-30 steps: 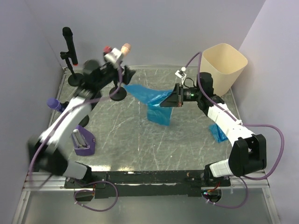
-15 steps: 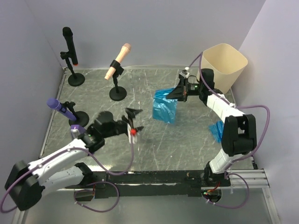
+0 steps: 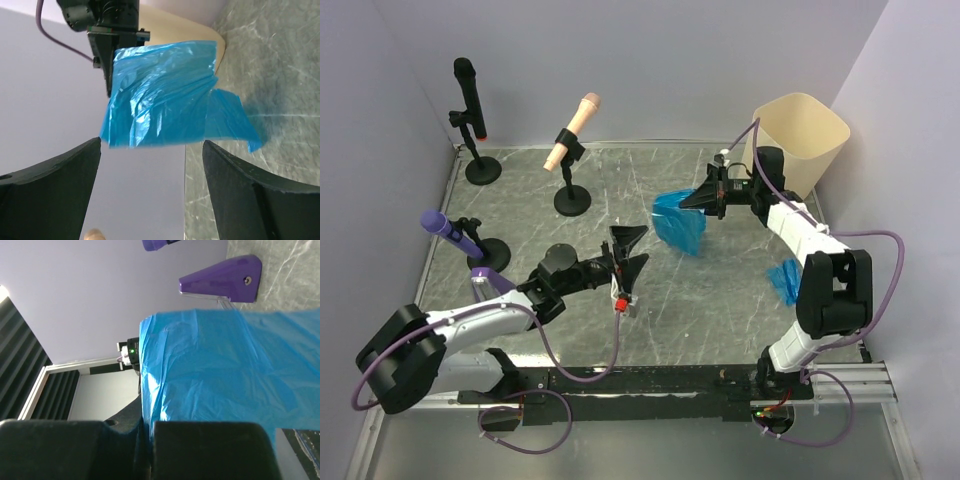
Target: Put the trash bags into the trash bin
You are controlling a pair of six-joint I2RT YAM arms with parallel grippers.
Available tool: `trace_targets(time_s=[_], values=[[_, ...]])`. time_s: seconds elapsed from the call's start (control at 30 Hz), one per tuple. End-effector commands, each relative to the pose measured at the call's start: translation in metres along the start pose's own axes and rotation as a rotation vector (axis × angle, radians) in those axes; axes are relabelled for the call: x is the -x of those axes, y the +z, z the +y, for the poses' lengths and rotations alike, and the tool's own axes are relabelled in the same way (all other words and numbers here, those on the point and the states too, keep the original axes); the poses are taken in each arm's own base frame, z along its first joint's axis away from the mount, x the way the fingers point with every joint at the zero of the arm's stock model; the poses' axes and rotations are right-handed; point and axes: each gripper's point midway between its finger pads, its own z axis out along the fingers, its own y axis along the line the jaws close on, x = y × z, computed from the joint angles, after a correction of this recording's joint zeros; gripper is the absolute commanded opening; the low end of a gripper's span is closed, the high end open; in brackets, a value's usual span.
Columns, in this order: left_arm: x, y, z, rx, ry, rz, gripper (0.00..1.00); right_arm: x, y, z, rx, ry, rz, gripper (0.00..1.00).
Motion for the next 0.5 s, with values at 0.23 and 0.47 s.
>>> trace_targets(time_s=[0.23,0.47], values=[[0.013,0.029,0.011,0.149,0.256,-0.125,0.86,-0.026,-0.008,0.025,0.010,-0.024,-0.013,0.00],[0.013,0.051,0.005,0.238,0.320,-0.127,0.88,-0.035,-0.010,0.021,0.005,-0.013,-0.014,0.00]])
